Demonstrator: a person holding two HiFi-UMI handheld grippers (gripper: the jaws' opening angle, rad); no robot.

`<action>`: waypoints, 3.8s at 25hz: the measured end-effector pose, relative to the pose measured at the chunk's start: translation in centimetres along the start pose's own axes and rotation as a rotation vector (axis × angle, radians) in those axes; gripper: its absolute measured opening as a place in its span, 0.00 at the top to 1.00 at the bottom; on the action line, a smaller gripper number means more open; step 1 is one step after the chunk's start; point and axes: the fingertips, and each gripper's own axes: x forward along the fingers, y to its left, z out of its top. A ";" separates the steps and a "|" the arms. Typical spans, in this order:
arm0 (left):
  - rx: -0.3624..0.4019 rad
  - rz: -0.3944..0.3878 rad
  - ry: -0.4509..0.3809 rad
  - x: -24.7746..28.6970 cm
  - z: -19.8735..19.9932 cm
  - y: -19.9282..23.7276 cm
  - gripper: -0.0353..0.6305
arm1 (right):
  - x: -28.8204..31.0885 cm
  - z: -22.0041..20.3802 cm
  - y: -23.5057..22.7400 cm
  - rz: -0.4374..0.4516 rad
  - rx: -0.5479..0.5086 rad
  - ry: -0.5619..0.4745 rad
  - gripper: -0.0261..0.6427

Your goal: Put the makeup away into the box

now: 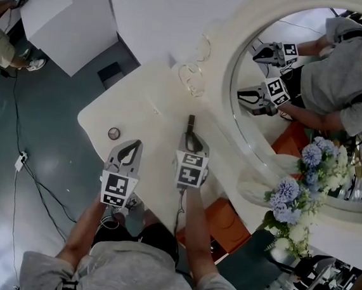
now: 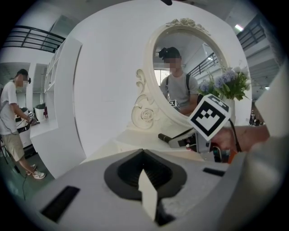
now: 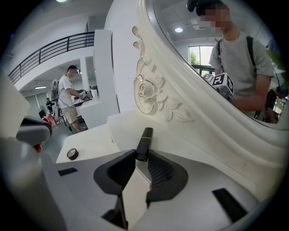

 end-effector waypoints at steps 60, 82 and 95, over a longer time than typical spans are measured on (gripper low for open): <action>0.387 -0.864 -0.129 -15.1 -0.1 -35.0 0.95 | -40.8 -26.3 -4.9 -0.664 0.473 -0.092 0.82; 0.397 -0.846 0.034 -12.0 -7.0 -38.3 0.95 | -34.8 -35.2 -5.7 -0.511 0.504 0.114 0.81; 0.395 -0.830 0.062 -10.9 -7.9 -38.6 0.95 | -33.1 -37.3 -6.3 -0.478 0.492 0.245 0.81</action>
